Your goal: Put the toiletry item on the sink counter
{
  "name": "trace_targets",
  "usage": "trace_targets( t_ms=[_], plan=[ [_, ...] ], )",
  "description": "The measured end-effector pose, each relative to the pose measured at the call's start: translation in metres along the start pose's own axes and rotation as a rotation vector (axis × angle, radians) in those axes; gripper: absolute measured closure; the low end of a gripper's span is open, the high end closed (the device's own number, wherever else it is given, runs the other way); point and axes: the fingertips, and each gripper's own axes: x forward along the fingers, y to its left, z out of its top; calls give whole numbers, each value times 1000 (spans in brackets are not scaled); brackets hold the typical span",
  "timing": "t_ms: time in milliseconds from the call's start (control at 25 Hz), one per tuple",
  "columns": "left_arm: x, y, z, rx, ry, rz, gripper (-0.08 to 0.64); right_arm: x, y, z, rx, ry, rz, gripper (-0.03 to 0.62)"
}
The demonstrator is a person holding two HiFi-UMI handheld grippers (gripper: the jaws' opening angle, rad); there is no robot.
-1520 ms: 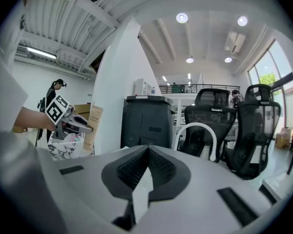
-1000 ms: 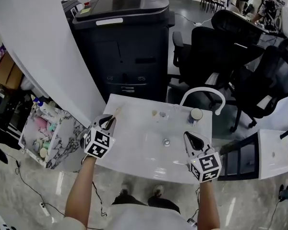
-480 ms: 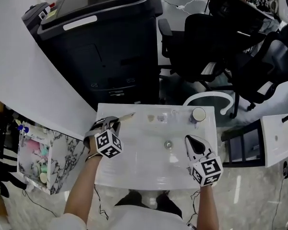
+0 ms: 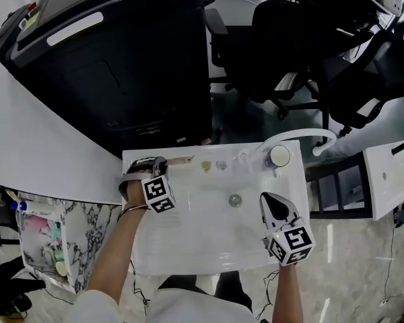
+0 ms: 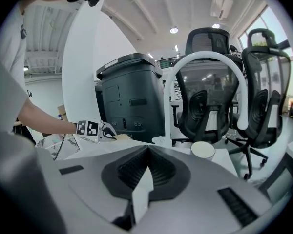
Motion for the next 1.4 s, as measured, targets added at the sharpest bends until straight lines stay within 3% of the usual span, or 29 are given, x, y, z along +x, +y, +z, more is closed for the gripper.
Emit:
trace_targets(
  t_ms=[160, 640, 1000, 1120, 1400],
  plan=[
    [15, -5, 7, 26, -5, -20, 532, 4, -1, -9, 26, 12, -9, 595],
    [42, -25, 23, -45, -86, -117, 521, 1, -15, -19, 31, 61, -25, 595],
    [37, -37, 25, -190, -135, -244, 413, -5, -10, -19, 101, 33, 16, 595],
    [30, -35, 21, -252, -145, -253, 400, -10, -10, -16, 118, 20, 19, 595],
    [12, -40, 14, -308, -142, -246, 400, -24, -8, -13, 91, 18, 3, 595]
  ],
)
